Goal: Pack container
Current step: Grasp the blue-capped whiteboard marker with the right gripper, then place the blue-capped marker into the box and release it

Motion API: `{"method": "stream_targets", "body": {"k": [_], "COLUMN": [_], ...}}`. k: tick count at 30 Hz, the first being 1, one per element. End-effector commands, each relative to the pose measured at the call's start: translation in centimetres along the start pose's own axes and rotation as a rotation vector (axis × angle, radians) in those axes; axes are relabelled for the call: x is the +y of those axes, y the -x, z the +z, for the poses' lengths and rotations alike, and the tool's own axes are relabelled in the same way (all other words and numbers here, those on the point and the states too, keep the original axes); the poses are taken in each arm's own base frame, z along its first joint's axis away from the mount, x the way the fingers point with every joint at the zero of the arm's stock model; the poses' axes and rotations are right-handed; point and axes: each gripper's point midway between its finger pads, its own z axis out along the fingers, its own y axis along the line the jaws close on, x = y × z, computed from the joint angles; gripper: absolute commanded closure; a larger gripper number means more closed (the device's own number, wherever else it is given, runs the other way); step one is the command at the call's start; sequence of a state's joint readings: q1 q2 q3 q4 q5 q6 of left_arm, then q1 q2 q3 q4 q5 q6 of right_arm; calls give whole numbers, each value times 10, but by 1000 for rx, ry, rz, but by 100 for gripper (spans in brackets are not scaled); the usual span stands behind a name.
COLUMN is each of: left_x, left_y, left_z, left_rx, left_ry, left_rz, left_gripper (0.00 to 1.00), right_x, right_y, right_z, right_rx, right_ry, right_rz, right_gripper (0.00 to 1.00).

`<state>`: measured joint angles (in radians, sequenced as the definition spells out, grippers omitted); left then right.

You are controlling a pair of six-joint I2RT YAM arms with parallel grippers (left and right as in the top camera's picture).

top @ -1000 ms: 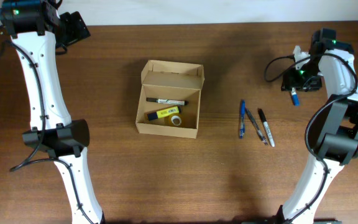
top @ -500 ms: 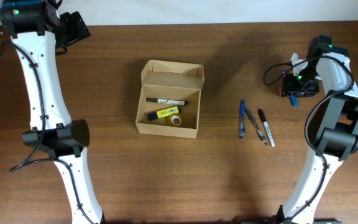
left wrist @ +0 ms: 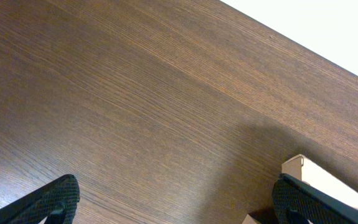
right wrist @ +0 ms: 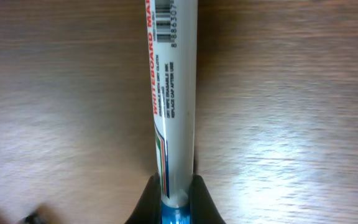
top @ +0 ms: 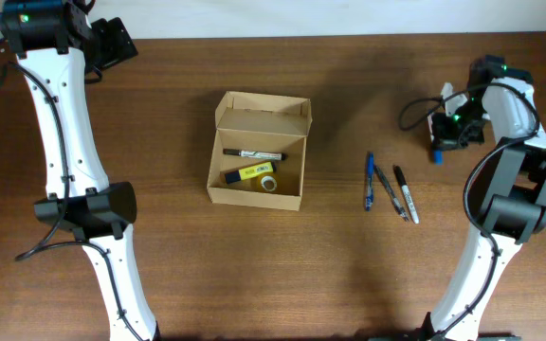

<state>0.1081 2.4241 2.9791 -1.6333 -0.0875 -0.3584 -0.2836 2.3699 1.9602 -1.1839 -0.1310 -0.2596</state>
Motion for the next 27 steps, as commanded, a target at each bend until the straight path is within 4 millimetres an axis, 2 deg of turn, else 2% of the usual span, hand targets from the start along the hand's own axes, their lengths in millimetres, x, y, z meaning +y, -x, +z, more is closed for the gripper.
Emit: {"method": "stream_targets", "body": {"k": [1,4,6,7,8,10,14,18,22,27], "left_x": [4,4,4,4,4,4,4,4,4,4], "left_y": [4,4,4,4,4,4,4,4,4,4], "left_z": [-3,-3,-3,-3,-3,-3,-3,-3,-3,-3], "left_rx": [-19,-19,-19,-19,-19,-19,-19,-19,-19,-19], "left_ry": [11,11,11,11,11,11,11,11,11,11], "left_rz": [4,4,4,4,4,4,4,4,4,4], "left_gripper": [0,0,0,0,0,0,0,0,0,0], "right_x": [60,105,145,185,207,245,303,347,368,379], "right_y": [44,56,57,52,47,35,4,-27,-53,-70], "right_z": [-71,-130,-168,-195,-206,-215,-200,-173,-140,-85], "right_rx": [-184,-283,-351,-400,-420,-428,-359,-270,-163,-63], "right_ry": [87,80,72,64,55,8,-26,-8,8,31], "right_rz": [-97,-203,-307,-447,-523,-663,-938,-1161,-1328,-1371], "right_gripper": [96,96,96,96,96,96,96,96,96,96]}}
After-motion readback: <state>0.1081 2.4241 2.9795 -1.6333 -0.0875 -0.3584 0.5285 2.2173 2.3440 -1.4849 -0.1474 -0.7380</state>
